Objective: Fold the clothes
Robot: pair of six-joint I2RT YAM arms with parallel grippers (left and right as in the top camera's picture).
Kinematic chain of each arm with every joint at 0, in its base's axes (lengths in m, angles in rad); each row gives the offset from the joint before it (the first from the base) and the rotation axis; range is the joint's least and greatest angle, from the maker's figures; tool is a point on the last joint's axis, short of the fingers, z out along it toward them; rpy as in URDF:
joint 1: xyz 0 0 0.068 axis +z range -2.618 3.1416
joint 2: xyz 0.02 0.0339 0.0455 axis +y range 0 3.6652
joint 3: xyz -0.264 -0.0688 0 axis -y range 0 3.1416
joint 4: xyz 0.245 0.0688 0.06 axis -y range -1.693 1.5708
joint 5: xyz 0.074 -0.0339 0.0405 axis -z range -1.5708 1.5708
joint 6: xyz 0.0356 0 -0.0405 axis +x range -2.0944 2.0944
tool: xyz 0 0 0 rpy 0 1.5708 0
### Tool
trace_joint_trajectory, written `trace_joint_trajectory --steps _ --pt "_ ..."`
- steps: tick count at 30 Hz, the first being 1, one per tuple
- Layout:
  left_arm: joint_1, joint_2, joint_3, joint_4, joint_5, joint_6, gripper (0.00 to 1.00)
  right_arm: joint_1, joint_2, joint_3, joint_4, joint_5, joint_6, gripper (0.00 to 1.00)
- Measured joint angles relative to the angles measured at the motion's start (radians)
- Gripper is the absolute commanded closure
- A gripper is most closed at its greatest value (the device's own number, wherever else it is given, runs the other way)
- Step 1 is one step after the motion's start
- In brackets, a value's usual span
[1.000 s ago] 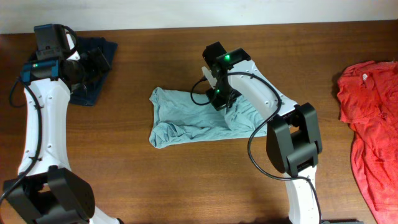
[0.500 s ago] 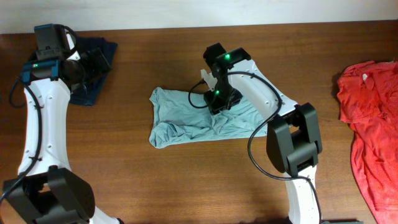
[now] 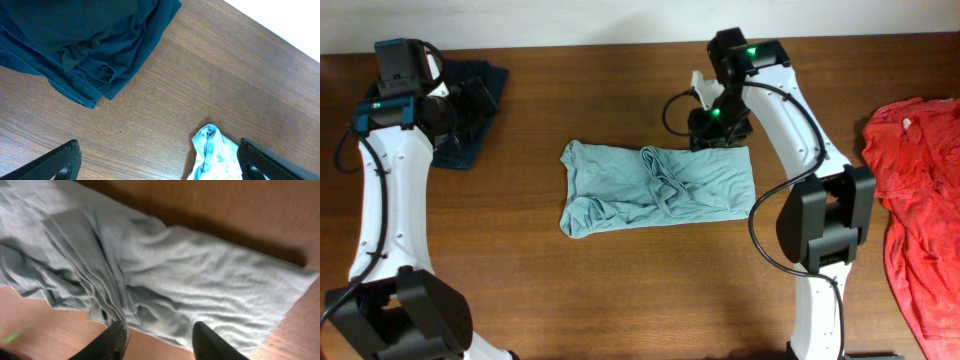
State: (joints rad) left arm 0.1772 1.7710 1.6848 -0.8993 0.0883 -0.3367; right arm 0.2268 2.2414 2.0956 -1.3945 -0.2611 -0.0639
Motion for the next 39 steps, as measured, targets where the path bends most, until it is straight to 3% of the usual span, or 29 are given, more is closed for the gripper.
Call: trace_joint_trajectory --steps 14,24,32,39 --pt "0.0 0.0 0.0 0.0 0.0 0.0 0.01 0.116 0.0 -0.297 0.138 -0.182 -0.016 0.67" --pt "0.0 0.0 0.0 0.0 0.0 0.0 0.01 0.152 0.0 -0.288 0.106 -0.324 -0.093 0.69" --pt "0.0 0.0 0.0 0.0 0.0 0.0 0.01 0.087 -0.002 -0.064 -0.046 -0.415 -0.225 0.71" --pt "0.0 0.0 0.0 0.0 0.0 0.0 0.01 0.039 -0.007 -0.066 -0.045 -0.423 -0.251 0.74"
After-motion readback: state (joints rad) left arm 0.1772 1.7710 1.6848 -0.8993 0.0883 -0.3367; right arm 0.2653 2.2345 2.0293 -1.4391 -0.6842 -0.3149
